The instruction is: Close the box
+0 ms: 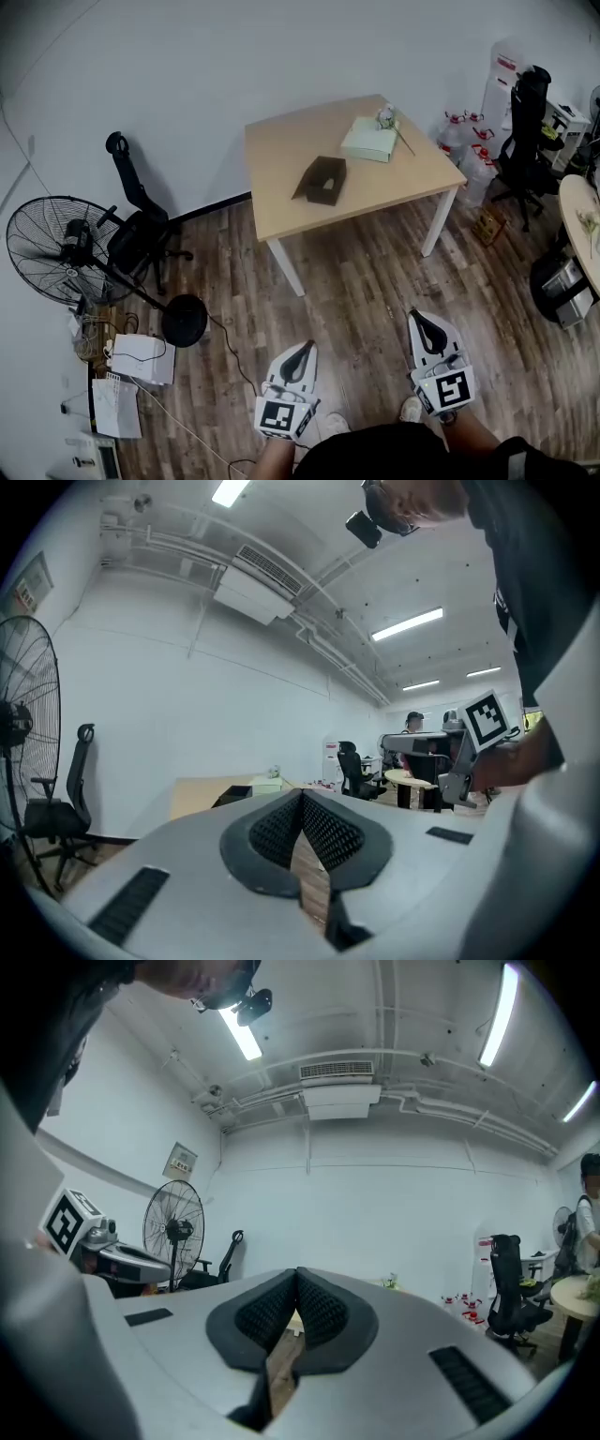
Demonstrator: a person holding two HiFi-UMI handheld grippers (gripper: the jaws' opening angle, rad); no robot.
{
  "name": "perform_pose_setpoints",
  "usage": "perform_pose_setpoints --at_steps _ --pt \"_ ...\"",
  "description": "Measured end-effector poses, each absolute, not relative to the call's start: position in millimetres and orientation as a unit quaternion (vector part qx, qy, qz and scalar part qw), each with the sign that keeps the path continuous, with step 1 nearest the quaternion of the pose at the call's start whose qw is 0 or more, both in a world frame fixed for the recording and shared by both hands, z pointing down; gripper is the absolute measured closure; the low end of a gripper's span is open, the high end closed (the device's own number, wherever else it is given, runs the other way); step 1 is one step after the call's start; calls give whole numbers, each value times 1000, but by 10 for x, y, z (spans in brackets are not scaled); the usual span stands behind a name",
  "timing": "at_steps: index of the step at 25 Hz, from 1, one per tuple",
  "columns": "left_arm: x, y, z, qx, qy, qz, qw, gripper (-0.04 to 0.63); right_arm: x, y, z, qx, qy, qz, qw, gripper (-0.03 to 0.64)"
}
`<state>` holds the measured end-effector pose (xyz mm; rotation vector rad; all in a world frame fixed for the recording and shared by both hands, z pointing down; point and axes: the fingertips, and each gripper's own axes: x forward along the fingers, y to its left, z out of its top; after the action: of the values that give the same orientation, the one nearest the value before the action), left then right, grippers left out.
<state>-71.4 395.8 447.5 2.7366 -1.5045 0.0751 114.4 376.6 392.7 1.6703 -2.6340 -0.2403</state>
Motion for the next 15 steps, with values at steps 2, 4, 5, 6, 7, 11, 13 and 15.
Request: perform_pose_setpoints --at_steps 2,4,5,6,7,11,13,15 --pt "-860 3942 4501 875 -482 39 6 581 1032 3753 3922 541 -838 -72 -3 604" --pt "-985 3901 4503 876 -479 58 5 568 913 3731 3915 544 -836 -72 -6 604" --pt "-1035 3875 4482 878 -476 53 3 525 851 3724 3918 544 -836 -74 -5 604" --pt "-1080 3854 4451 880 -473 38 -2 475 787 3724 3924 545 -835 -77 -2 604" --pt "-1127 3842 4432 882 -470 25 -6 432 728 3728 3929 546 -834 -78 -1 604" --pt "-1266 3797 4502 890 -456 25 1 300 574 3732 3940 551 -831 -73 -1 604" --pt "-1286 3756 4516 892 -452 20 7 235 521 3725 3949 552 -831 -73 -1 604" --pt "-1326 3687 4549 892 -452 28 16 207 466 3676 3954 550 -832 -76 -2 604"
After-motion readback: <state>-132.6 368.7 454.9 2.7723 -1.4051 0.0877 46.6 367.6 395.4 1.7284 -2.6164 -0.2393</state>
